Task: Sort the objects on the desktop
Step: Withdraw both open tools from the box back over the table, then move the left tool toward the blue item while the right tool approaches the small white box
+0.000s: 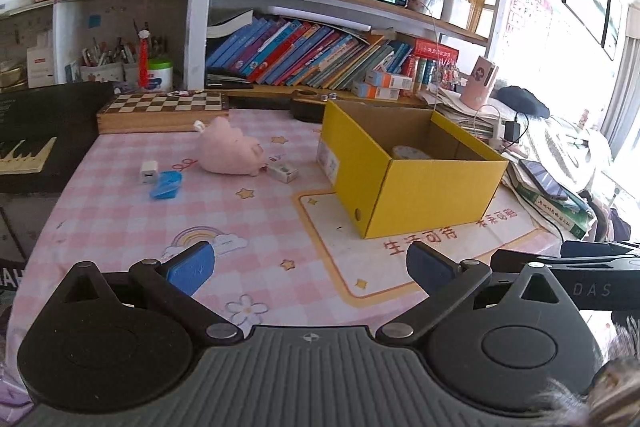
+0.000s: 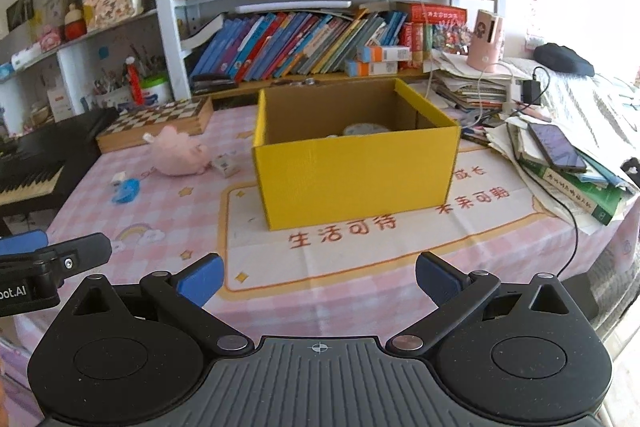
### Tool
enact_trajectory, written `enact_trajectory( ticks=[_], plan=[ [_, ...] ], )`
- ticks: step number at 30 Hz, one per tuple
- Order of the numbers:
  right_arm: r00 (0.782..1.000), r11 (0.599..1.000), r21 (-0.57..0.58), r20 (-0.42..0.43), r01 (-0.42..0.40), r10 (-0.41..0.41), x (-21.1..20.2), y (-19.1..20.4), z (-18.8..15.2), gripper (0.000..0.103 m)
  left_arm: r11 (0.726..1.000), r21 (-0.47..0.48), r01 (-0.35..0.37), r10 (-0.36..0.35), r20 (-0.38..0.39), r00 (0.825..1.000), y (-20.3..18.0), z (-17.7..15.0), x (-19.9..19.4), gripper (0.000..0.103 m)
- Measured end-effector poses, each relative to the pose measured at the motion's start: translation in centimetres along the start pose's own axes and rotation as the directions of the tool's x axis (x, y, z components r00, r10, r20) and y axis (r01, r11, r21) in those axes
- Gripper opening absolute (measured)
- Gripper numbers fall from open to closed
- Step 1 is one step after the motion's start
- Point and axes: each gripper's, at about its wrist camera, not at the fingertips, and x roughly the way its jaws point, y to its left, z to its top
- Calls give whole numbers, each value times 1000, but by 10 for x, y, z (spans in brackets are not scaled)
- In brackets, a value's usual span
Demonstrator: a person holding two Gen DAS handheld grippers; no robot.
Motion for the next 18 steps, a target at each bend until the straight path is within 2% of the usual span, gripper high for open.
enact_trajectory(
  ticks=[18],
  plan=[
    [996, 993, -80, -42, -87, 84, 4, 55, -8, 103, 996, -38, -77, 77, 0, 997, 44, -9, -25, 103]
  ],
)
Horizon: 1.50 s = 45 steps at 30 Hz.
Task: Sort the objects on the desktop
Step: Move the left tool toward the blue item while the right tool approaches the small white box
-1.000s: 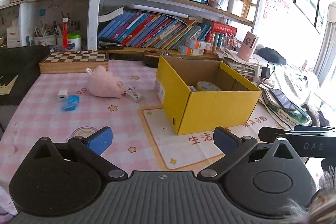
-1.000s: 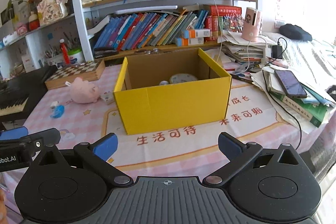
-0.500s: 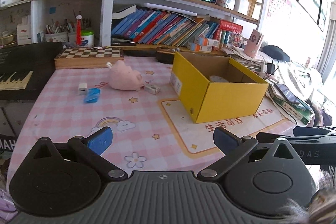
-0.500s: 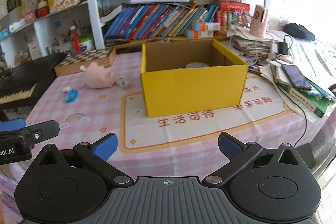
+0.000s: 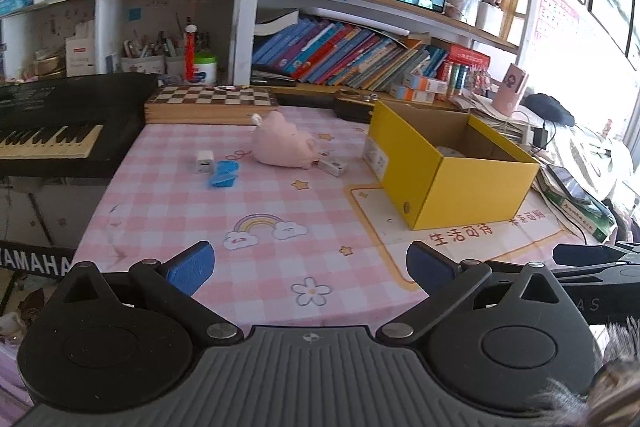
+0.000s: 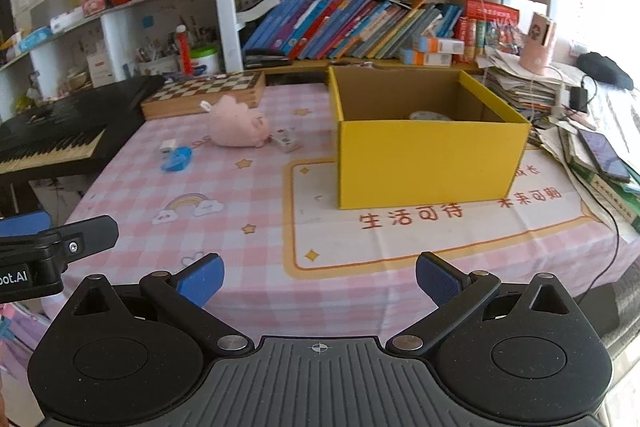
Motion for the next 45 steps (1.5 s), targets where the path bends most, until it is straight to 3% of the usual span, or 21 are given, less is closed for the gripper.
enact_trajectory(
  ticks=[16, 24, 45],
  plan=[
    [995, 994, -39, 16, -99, 100, 6, 34, 6, 103, 998, -7, -61, 61, 4, 998, 28, 0, -11, 103],
    [996, 992, -96, 30, -82, 86, 14, 49, 16, 103, 997, -28, -78, 78, -3, 997, 37, 4, -5, 103],
    [991, 981, -141, -43, -133, 128, 96, 57, 45, 101, 984, -88, -155, 148, -77, 986, 53, 23, 64, 103]
  ],
)
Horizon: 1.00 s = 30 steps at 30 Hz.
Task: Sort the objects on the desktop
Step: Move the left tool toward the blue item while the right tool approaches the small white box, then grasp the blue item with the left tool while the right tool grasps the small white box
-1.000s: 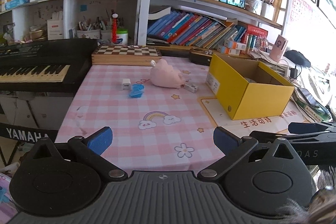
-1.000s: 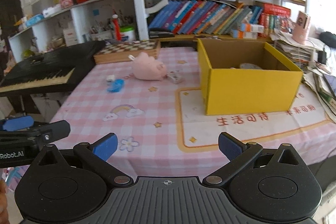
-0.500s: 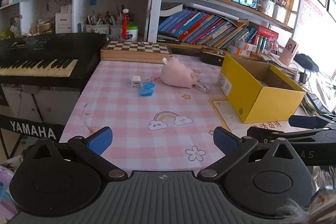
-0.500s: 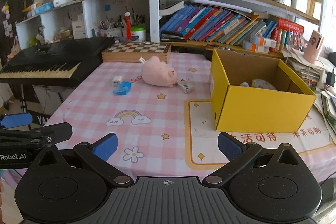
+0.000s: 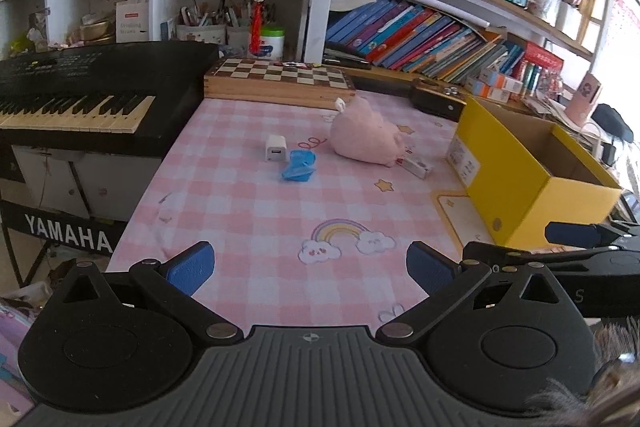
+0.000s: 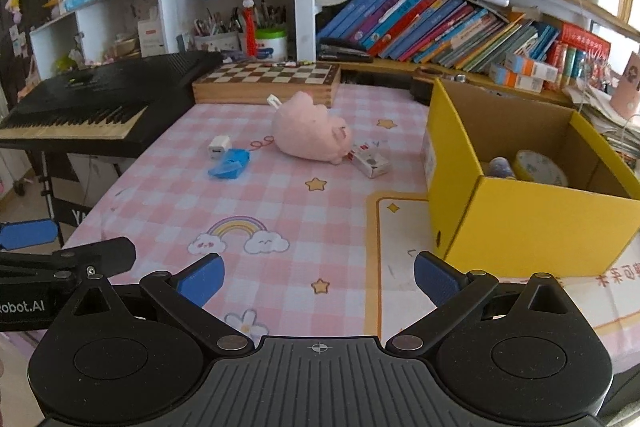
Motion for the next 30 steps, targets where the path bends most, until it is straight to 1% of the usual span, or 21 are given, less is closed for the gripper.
enact_trajectory(
  ticks=[9, 20, 27, 30],
  plan=[
    [999, 1000, -12, -32, -28, 28, 38, -8, 21, 101, 999, -33, -27, 27, -9, 1000, 3, 24, 37, 103],
    [998, 999, -21, -58, -34, 32, 85, -13, 44, 101, 997, -57, -60, 59, -21, 998, 7, 47, 81, 103],
    [998, 999, -23, -65, -26, 25, 113, -15, 60, 101, 995, -76, -60, 58, -33, 998, 15, 58, 107, 103],
    [997, 1000, -9, -73, -17, 17, 128, -16, 67, 101, 995, -84, -46, 44, -36, 998, 17, 64, 120, 100]
  ],
)
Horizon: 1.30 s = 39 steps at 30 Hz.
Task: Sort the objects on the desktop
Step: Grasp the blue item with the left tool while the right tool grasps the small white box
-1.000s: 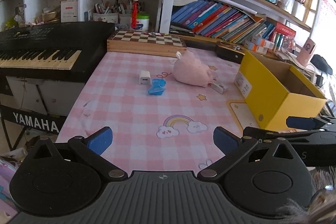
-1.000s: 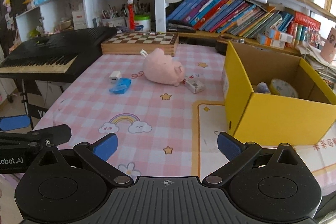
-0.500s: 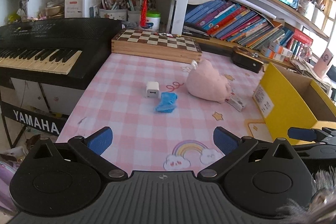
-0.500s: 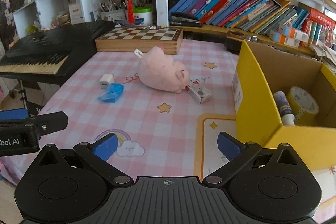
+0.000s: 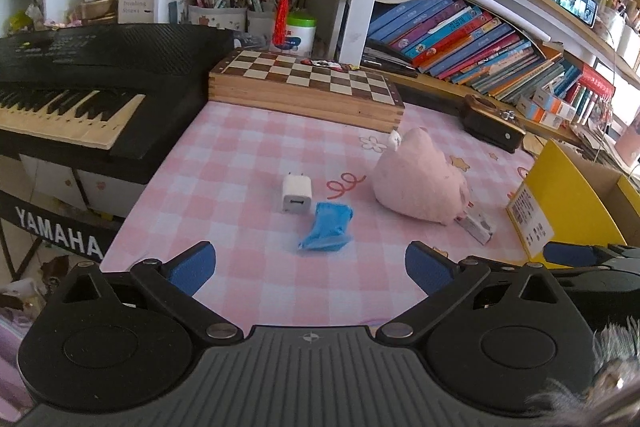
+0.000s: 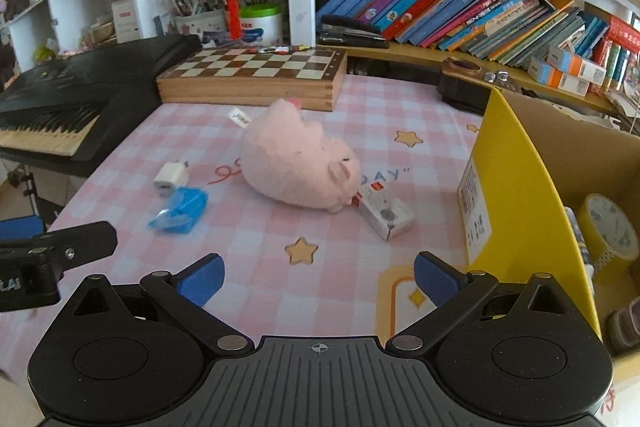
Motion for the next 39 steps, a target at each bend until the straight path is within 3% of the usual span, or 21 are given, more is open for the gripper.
enact_trajectory(
  ticks=[2, 5, 13, 15, 23, 26, 28, 30, 32, 36, 39],
  plan=[
    [1000, 1000, 13, -11, 5, -5, 10, -3, 4, 100, 1000, 8, 16, -16, -4, 1000, -2, 4, 10, 98],
    [1000, 1000, 21, -26, 14, -13, 24, -5, 9, 93, 999, 33, 29, -29, -17, 999, -8, 9, 24, 85],
    [992, 992, 54, -70, 112, -108, 61, -22, 22, 91, 997, 60, 43, -38, -70, 997, -20, 16, 66, 62],
    [988, 989, 61, -84, 135, -130, 70, -26, 24, 86, 998, 59, 39, -34, -85, 996, -20, 16, 74, 58],
    [983, 986, 66, -115, 150, -142, 90, -30, 29, 85, 999, 44, 31, -26, -116, 993, -19, 15, 96, 48],
    [984, 987, 71, -115, 147, -138, 94, -32, 30, 84, 998, 49, 31, -25, -126, 992, -18, 15, 102, 35],
    [985, 988, 70, -109, 140, -132, 95, -32, 32, 79, 998, 55, 40, -33, -120, 992, -19, 14, 103, 32],
    [987, 989, 58, -95, 137, -131, 94, -31, 34, 55, 997, 63, 46, -39, -112, 993, -19, 14, 101, 30],
    [988, 990, 56, -90, 130, -125, 93, -32, 34, 43, 996, 61, 58, -51, -107, 993, -20, 13, 99, 29],
    [991, 992, 69, -93, 106, -99, 88, -35, 33, 32, 995, 67, 76, -70, -97, 993, -22, 13, 92, 29],
    [992, 993, 77, -95, 91, -83, 84, -36, 31, 30, 994, 60, 90, -85, -91, 992, -22, 12, 87, 29]
  ],
)
